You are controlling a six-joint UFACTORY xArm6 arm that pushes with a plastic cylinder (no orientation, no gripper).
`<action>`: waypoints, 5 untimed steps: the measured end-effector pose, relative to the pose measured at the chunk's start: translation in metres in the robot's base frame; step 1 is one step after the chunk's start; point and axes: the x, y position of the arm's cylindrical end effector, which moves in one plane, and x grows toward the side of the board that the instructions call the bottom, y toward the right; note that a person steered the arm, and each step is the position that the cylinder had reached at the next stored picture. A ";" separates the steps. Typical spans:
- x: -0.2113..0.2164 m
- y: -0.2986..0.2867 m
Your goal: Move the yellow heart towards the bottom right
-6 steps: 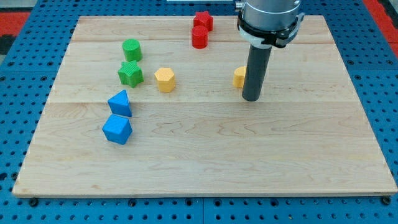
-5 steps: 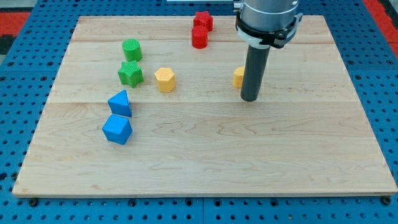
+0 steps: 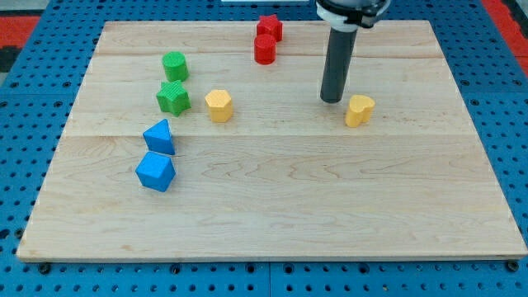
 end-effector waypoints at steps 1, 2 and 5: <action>0.063 0.037; 0.118 0.038; 0.114 0.080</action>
